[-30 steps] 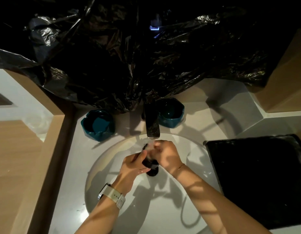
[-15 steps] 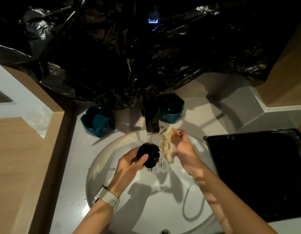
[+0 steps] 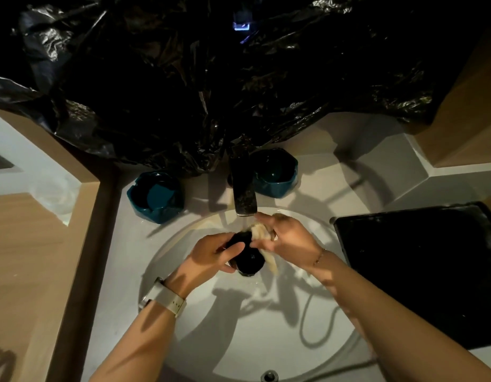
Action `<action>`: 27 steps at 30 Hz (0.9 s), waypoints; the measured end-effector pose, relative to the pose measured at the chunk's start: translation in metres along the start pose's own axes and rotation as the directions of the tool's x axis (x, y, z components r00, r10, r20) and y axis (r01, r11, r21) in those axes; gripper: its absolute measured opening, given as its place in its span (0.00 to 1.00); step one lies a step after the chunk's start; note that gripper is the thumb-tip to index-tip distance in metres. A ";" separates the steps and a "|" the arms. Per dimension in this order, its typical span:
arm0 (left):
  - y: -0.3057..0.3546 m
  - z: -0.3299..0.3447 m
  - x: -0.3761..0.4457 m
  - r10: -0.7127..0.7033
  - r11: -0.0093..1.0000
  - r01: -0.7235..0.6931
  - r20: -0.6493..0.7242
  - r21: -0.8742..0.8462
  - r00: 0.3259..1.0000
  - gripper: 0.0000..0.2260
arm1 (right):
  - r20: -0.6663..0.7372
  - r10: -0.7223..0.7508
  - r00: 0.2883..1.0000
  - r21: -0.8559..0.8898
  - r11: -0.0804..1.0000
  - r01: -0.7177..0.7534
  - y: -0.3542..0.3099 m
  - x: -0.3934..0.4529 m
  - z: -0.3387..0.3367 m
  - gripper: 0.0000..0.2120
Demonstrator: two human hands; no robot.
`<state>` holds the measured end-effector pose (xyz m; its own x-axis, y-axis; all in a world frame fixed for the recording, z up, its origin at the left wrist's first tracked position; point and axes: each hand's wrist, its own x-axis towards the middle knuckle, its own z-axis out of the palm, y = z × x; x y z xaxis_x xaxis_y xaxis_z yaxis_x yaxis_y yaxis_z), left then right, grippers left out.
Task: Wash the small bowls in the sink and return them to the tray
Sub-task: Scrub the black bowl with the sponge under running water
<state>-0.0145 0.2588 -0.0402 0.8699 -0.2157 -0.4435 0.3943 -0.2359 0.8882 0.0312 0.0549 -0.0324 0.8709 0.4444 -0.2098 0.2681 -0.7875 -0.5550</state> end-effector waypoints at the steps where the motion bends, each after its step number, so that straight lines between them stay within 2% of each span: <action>1: 0.003 -0.002 0.002 -0.005 1.000 0.005 0.000 -0.023 1.000 0.06 | -0.039 -0.003 0.999 -0.023 1.000 0.002 -0.002 0.003 0.000 0.29; 3: 0.009 -0.003 0.004 -0.009 0.997 0.009 0.005 -0.072 1.000 0.07 | -0.124 0.040 0.991 0.029 0.999 -0.036 -0.006 0.008 0.007 0.23; 5: 0.011 -0.004 0.007 -0.013 0.992 0.007 -0.051 -0.129 0.999 0.10 | -0.184 0.121 0.975 0.121 0.988 -0.100 -0.012 0.011 0.015 0.20; 7: 0.010 -0.005 0.009 0.000 0.978 -0.033 -0.161 -0.207 0.987 0.11 | -0.188 0.258 0.948 0.352 0.918 -0.180 -0.014 0.010 0.026 0.20; 9: 0.007 -0.007 0.011 0.033 0.968 -0.087 -0.222 -0.236 0.974 0.10 | -0.056 0.423 0.905 0.650 0.703 -0.288 -0.014 0.007 0.044 0.21; 11: 0.005 -0.007 0.013 0.051 0.969 -0.103 -0.226 -0.225 0.973 0.10 | 0.072 0.508 0.858 0.794 0.492 -0.358 -0.016 0.004 0.064 0.25; 13: 0.004 -0.002 0.013 0.045 0.972 -0.089 -0.201 -0.218 0.979 0.11 | 0.040 0.557 0.829 0.830 0.444 -0.338 -0.019 0.005 0.075 0.28; 16: 0.002 0.006 0.012 0.024 0.966 -0.070 -0.184 -0.250 0.983 0.10 | -0.161 0.607 0.778 0.785 0.556 -0.272 -0.017 0.010 0.070 0.20; 18: 0.000 0.012 0.011 0.022 0.955 -0.085 -0.216 -0.283 0.976 0.07 | -0.208 0.599 0.774 0.760 0.597 -0.258 -0.017 0.013 0.066 0.19; 20: -0.002 0.017 0.012 0.014 0.938 -0.108 -0.273 -0.331 0.962 0.08 | -0.109 0.610 0.785 0.831 0.489 -0.265 -0.018 0.013 0.069 0.24; 22: -0.004 0.024 0.011 0.018 0.913 -0.135 -0.293 -0.384 0.956 0.08 | 0.080 0.597 0.799 0.924 0.256 -0.283 -0.018 0.010 0.073 0.25; 23: -0.005 0.027 0.009 0.035 0.906 -0.147 -0.276 -0.397 0.960 0.09 | 0.135 0.566 0.813 0.944 0.176 -0.279 -0.016 0.008 0.073 0.24; 25: -0.012 0.030 0.004 0.067 0.889 -0.160 -0.224 -0.429 0.972 0.14 | 0.150 0.536 0.831 0.941 0.179 -0.286 -0.010 0.005 0.072 0.23; 27: -0.018 0.026 -0.001 0.024 0.887 -0.107 -0.187 -0.449 0.982 0.22 | 0.088 0.551 0.830 0.924 0.266 -0.275 -0.004 0.004 0.072 0.18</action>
<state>-0.0300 0.2391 -0.0591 0.9190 -0.0399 -0.3922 0.3899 0.2390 0.8893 0.0043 0.0909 -0.0889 0.8343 -0.0272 -0.5506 -0.5483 0.0629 -0.8339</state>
